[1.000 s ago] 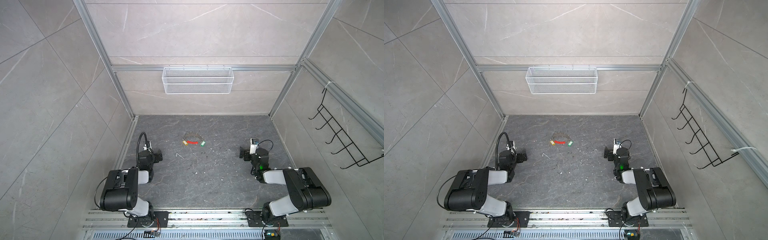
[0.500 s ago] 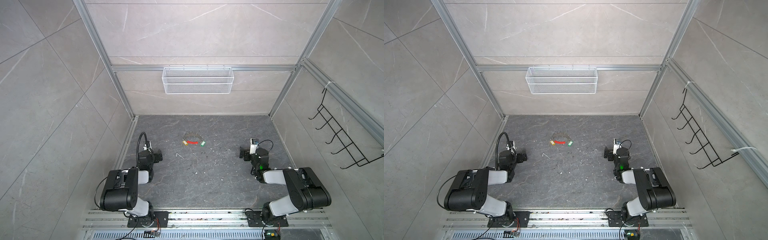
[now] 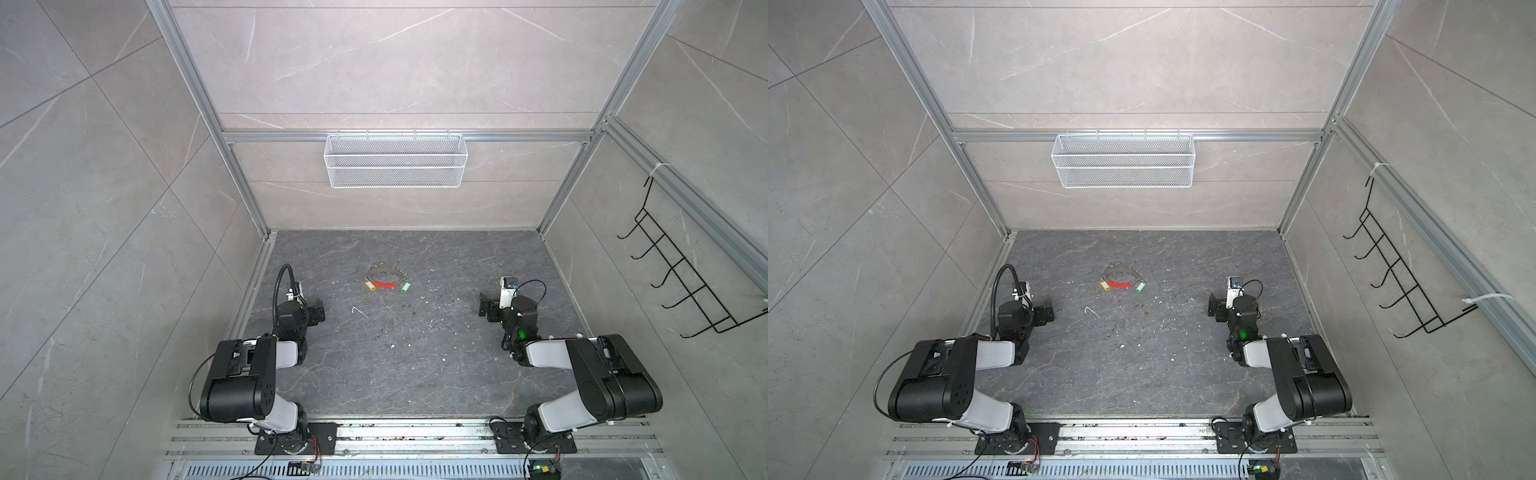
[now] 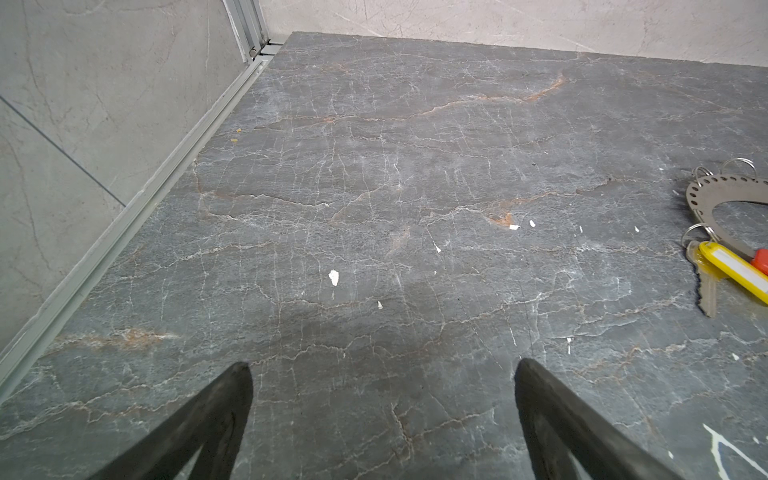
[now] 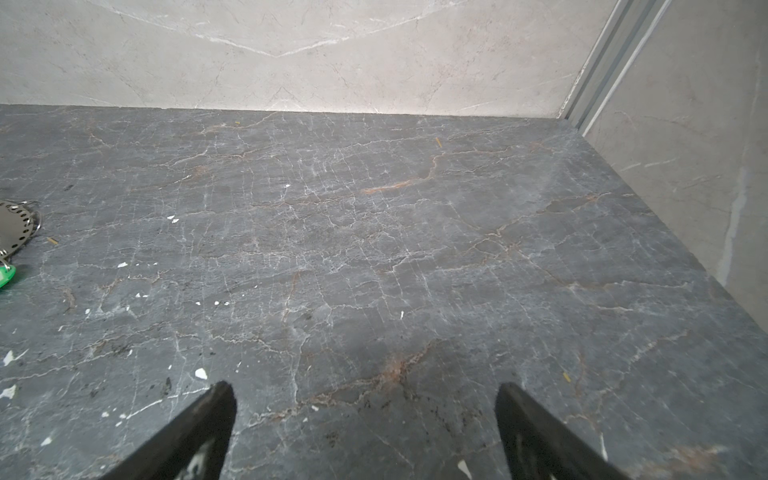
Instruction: Remove the keys from the keyring
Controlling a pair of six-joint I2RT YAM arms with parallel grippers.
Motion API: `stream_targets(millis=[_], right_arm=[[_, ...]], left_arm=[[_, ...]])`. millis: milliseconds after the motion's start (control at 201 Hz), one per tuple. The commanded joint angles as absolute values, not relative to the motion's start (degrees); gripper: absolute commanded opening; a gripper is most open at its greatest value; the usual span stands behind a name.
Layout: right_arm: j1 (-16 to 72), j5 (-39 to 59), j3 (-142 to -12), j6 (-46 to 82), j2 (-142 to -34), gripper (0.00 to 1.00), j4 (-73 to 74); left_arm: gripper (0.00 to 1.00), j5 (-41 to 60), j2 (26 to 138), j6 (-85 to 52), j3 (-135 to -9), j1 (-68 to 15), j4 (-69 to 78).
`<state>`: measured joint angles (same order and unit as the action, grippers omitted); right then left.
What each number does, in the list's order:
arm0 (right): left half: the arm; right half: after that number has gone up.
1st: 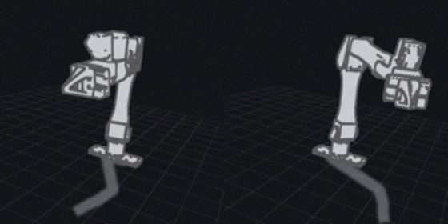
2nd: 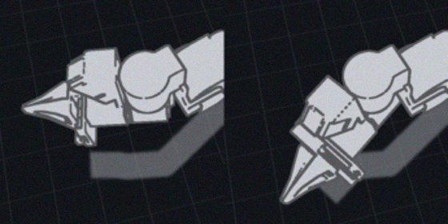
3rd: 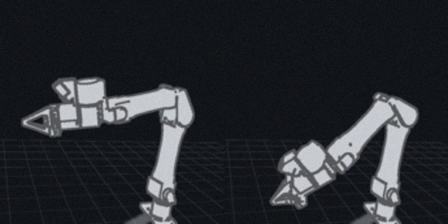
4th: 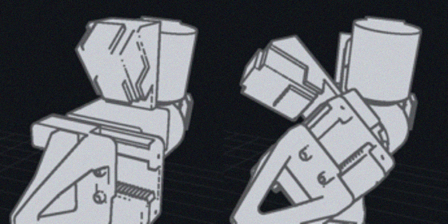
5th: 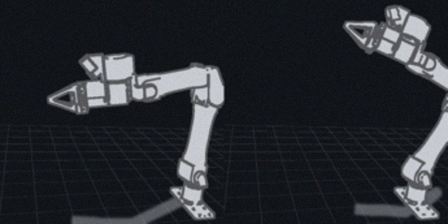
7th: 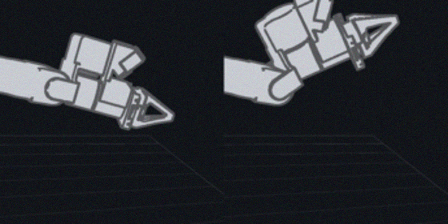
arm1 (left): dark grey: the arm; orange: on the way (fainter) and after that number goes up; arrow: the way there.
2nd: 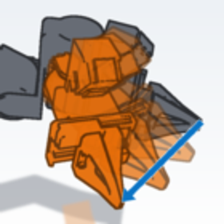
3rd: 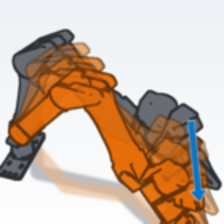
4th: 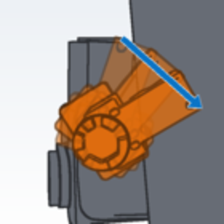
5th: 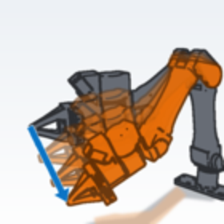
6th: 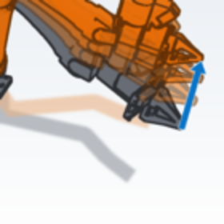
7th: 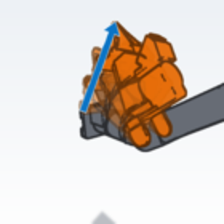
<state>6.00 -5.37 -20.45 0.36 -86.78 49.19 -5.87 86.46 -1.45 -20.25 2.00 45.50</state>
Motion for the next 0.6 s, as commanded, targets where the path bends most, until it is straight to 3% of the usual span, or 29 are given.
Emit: stream_targets(millis=[0, 354, 478, 598], right_arm=[[6.38, -6.15, -20.55, -0.24, -86.84, 0.99, 50.16], [6.37, -6.78, -21.32, 0.04, -86.27, 0.99, 48.4], [6.4, -7.59, -26.2, 0.22, -82.43, 0.99, 35.99], [7.75, -11.03, -29.14, 0.27, -78.35, 0.99, 27.98]], left_arm=[[1.0, -5.87, 85.99, -0.6, -20.63, 2.15, 48.62], [1.0, -5.33, 84.07, 0.41, -20.37, 1.96, 48.2], [1.0, -7.76, 75.29, -0.24, -24.87, 0.03, 31.29], [1.0, -9.73, 72.47, 0.01, -27.27, -2.1, 26.47]])
